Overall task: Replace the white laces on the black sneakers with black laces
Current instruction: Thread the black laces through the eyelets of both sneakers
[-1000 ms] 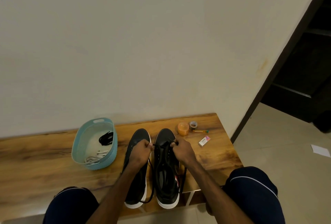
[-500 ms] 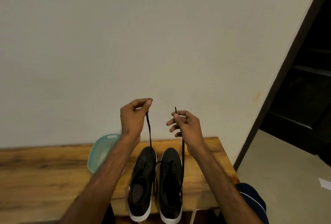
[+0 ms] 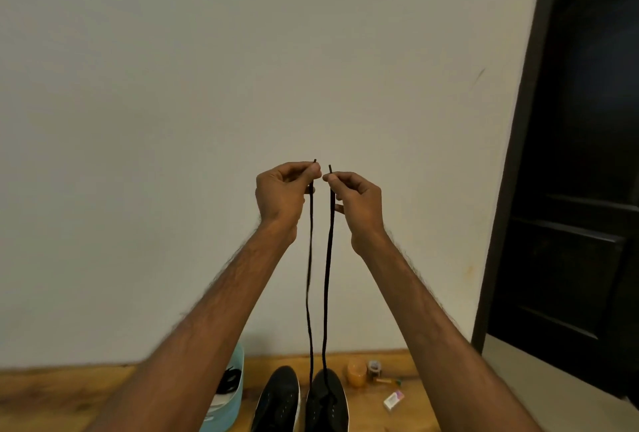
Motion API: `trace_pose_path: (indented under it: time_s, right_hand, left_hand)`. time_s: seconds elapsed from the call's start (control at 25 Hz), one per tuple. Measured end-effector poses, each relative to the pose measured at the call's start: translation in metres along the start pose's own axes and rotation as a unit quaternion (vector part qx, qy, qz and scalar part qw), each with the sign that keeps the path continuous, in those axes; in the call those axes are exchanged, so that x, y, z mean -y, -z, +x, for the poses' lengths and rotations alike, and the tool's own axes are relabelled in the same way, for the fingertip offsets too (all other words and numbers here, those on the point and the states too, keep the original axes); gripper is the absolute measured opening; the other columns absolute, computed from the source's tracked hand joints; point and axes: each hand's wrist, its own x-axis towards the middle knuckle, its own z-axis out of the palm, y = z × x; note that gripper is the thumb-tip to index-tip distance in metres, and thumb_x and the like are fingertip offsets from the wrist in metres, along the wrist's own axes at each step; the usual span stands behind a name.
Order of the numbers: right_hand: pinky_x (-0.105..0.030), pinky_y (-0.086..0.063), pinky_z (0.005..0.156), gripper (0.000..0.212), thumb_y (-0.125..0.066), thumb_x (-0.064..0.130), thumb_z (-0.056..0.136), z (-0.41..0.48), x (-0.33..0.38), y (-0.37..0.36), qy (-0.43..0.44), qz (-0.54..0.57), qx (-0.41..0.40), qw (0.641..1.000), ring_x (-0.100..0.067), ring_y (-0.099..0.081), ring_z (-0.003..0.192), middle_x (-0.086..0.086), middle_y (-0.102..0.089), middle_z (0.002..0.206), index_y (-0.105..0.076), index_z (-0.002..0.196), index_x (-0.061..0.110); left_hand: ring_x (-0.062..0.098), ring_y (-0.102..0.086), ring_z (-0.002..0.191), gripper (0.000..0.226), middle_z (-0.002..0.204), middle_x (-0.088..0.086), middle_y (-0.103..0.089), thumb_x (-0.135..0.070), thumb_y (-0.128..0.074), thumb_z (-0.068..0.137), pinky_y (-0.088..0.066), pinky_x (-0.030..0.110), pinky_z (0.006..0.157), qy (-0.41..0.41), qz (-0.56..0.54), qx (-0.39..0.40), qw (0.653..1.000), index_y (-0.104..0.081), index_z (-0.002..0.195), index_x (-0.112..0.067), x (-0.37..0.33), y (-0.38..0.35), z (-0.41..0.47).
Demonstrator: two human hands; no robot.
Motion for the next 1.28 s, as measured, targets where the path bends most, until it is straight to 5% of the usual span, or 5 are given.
trace_pose_path:
  time_s: [0.24,0.48,0.72,0.96,1.28]
  right_hand:
    - [-0.017,-0.049,0.072,0.006,-0.071,0.019,0.09,0.013,0.044,0.002,0.068,-0.012,-0.003,0.998,0.007,-0.065,0.075,0.014,-0.074,0.082,-0.076,0.092,0.02]
    - [-0.027,-0.057,0.085,0.007,-0.073,0.018,0.088,0.016,0.054,-0.003,0.11,-0.079,-0.008,0.991,-0.011,-0.071,0.088,0.004,-0.075,0.088,-0.076,0.095,0.016]
    - [-0.03,-0.058,0.086,0.016,-0.074,0.023,0.088,0.017,0.06,-0.007,0.134,-0.121,-0.011,0.983,-0.01,-0.071,0.087,0.003,-0.075,0.088,-0.078,0.099,0.012]
    - [-0.028,-0.056,0.085,0.011,-0.076,0.021,0.086,0.019,0.065,-0.005,0.133,-0.124,-0.019,0.983,-0.01,-0.07,0.087,0.005,-0.075,0.088,-0.078,0.096,0.016]
    - [-0.03,-0.056,0.086,0.012,-0.076,0.022,0.085,0.019,0.07,-0.001,0.13,-0.133,-0.017,0.982,-0.011,-0.069,0.088,0.004,-0.075,0.088,-0.079,0.094,0.014]
  left_hand:
    - [0.015,-0.07,0.085,0.013,0.09,-0.004,-0.076,-0.022,-0.076,0.086,-0.058,0.031,0.076,-0.009,0.013,-0.007,1.0,-0.078,0.098,-0.017,-0.03,-0.013,0.004]
    - [0.015,-0.069,0.084,0.011,0.087,-0.005,-0.075,-0.022,-0.08,0.082,-0.055,0.029,0.068,0.009,-0.011,-0.014,1.0,-0.078,0.092,-0.019,-0.046,-0.01,0.009]
    - [0.011,-0.068,0.077,0.014,0.081,-0.007,-0.075,-0.021,-0.082,0.079,-0.055,0.027,0.067,-0.012,0.015,-0.006,1.0,-0.079,0.092,-0.019,-0.051,-0.007,0.013]
    - [0.014,-0.071,0.086,0.03,0.084,-0.001,-0.076,-0.024,-0.087,0.073,-0.059,0.04,0.085,-0.03,0.044,-0.025,0.998,-0.074,0.099,-0.016,-0.055,-0.005,0.015]
    - [0.015,-0.072,0.083,0.027,0.085,0.0,-0.076,-0.022,-0.088,0.072,-0.06,0.039,0.082,-0.031,0.039,-0.034,0.998,-0.071,0.09,-0.015,-0.054,-0.006,0.012]
